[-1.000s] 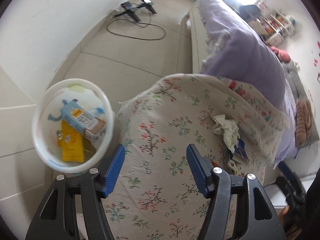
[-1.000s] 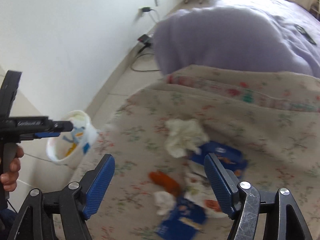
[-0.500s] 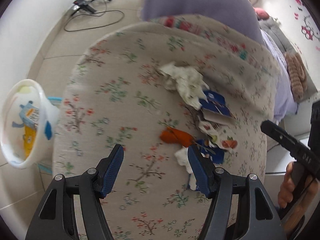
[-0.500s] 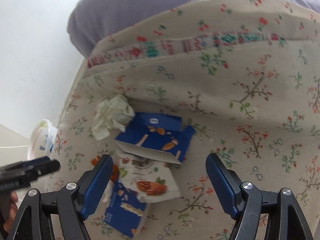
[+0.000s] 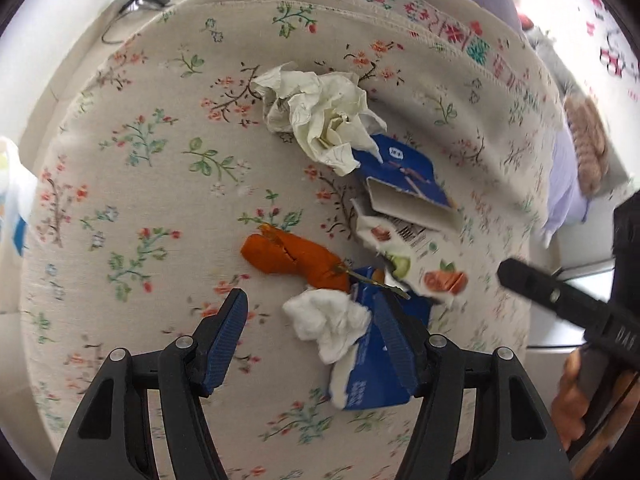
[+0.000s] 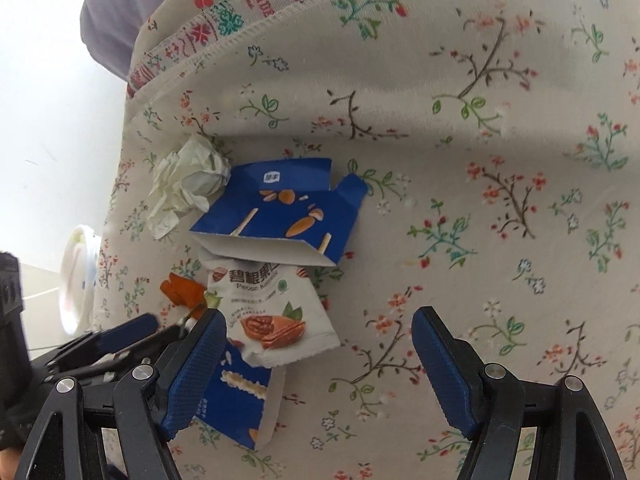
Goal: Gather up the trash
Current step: 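Grasp the white tissue with the left tool while the right tool grasps a wrapper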
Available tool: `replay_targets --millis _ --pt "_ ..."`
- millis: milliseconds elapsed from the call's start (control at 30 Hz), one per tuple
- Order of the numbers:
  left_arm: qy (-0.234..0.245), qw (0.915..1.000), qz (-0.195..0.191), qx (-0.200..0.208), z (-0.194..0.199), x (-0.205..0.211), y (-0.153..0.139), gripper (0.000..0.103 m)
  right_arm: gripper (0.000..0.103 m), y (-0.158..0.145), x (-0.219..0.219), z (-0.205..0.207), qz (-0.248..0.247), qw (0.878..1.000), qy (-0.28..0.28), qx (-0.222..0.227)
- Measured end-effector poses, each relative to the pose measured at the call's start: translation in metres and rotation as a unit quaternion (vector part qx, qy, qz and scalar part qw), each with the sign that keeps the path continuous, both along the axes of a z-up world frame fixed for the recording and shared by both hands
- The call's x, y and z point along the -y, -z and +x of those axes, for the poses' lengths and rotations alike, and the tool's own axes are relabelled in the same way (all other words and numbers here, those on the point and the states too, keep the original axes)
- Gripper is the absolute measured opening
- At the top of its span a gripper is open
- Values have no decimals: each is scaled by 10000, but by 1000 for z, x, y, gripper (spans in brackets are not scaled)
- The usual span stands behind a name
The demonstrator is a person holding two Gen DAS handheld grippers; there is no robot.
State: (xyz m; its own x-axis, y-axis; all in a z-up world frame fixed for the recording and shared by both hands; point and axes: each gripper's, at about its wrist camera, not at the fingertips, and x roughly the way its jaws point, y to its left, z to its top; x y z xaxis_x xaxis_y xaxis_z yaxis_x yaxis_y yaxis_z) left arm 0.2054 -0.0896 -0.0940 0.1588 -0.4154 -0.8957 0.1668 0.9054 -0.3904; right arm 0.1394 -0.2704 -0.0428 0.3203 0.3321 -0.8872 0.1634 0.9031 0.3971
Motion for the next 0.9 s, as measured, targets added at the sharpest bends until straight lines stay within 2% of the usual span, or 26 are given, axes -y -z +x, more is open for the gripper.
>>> replay_targets --millis 33,100,167,233,267,567,700,800,900 --pt "-64 10000 -40 -25 0 1 2 62 81 2 0 0 27 10000 -4 -33" --pt "-198 9997 -104 -101 -2 2 8 39 81 6 -1 0 84 9999 9 -104" --pt "-248 9993 -168 -214 -3 3 13 28 81 9 -1 0 168 9998 34 -143" --pt "-307 9992 -186 -179 -4 4 14 23 81 12 -1 1 327 9993 79 -183" --pt "-318 9992 -178 -157 -3 4 14 14 81 15 -2 1 414 9989 98 -214" --pt "-398 9989 -253 -87 -7 -11 0 12 80 29 -9 7 617 9967 306 -427" --pt "-435 9987 -251 -3 -10 -18 -11 11 75 35 -5 9 797 9946 465 -471" --pt "-506 9984 -213 131 -13 -24 -19 11 63 39 -1 8 822 9941 506 -499" --pt "-563 9979 -281 124 -12 -34 -23 11 38 43 -5 9 804 9943 469 -524"
